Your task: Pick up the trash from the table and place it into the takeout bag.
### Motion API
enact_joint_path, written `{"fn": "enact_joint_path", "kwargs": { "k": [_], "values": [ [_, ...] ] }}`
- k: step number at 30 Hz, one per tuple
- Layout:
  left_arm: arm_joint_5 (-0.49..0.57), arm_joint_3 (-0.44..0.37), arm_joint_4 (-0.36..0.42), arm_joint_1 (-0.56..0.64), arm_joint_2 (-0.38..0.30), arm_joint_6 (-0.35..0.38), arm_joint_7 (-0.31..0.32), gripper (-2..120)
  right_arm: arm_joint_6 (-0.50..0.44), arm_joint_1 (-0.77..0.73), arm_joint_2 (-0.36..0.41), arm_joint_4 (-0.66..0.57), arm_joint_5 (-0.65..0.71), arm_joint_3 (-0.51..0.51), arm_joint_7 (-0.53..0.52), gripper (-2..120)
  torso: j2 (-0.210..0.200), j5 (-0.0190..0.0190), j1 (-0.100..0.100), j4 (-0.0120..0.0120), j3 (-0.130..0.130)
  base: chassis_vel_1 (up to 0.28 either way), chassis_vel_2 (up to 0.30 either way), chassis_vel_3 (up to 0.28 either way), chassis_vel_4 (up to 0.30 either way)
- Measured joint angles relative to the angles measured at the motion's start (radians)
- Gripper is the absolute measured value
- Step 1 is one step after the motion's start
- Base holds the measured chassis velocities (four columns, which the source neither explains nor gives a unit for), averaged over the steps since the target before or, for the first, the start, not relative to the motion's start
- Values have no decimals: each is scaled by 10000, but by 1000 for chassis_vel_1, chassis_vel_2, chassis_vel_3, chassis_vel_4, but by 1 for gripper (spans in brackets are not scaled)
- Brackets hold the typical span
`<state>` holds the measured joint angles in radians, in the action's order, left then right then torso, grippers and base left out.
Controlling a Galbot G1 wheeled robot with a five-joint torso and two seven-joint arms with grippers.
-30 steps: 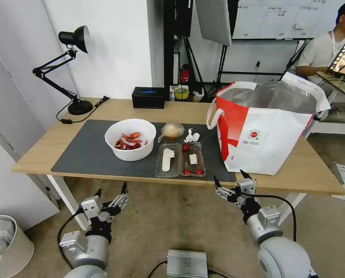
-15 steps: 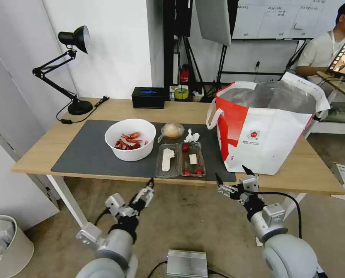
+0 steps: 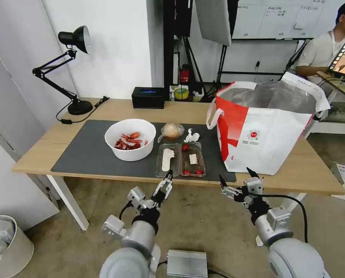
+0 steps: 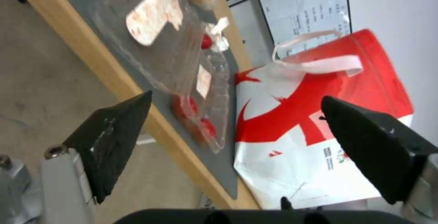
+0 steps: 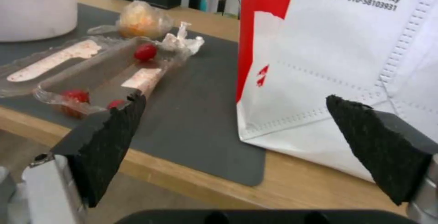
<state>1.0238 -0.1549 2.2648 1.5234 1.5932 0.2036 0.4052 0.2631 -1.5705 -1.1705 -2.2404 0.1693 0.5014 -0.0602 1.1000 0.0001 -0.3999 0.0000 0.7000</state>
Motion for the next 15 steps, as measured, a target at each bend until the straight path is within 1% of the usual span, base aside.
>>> {"fn": "enact_joint_path", "kwargs": {
  "k": [1, 2, 5, 6, 10, 15],
  "values": [
    [-2, 84, -204, -163, -4, 5, 35, 100, 0, -35, -8, -11, -14, 10, -5, 100, 0, -1, 0, 0, 0, 0, 0, 0, 0],
    [-2, 84, -204, -163, -4, 5, 35, 100, 0, -35, -8, -11, -14, 10, -5, 100, 0, -1, 0, 0, 0, 0, 0, 0, 0],
    [-11, 297, -764, -703, -5, 15, 312, 100, 2, -190, -133, -45, -182, 11, -12, 100, 0, -1, -1, 0, 0, 0, 0, 0, 0],
    [-11, 297, -764, -703, -5, 15, 312, 100, 2, -190, -133, -45, -182, 11, -12, 100, 0, -1, -1, 0, 0, 0, 0, 0, 0],
    [129, 421, -1295, -1189, 10, -57, 448, 100, 1, -357, -230, -69, -302, 45, -15, 100, 0, -1, -1, 0, 0, 0, 0, 0, 0],
    [232, 418, -1493, -1403, 11, -140, 450, 100, -7, -395, -262, -67, -310, 81, -16, 100, -1, -2, -2, 0, 0, 0, 0, 0, 0]
  ]
}}
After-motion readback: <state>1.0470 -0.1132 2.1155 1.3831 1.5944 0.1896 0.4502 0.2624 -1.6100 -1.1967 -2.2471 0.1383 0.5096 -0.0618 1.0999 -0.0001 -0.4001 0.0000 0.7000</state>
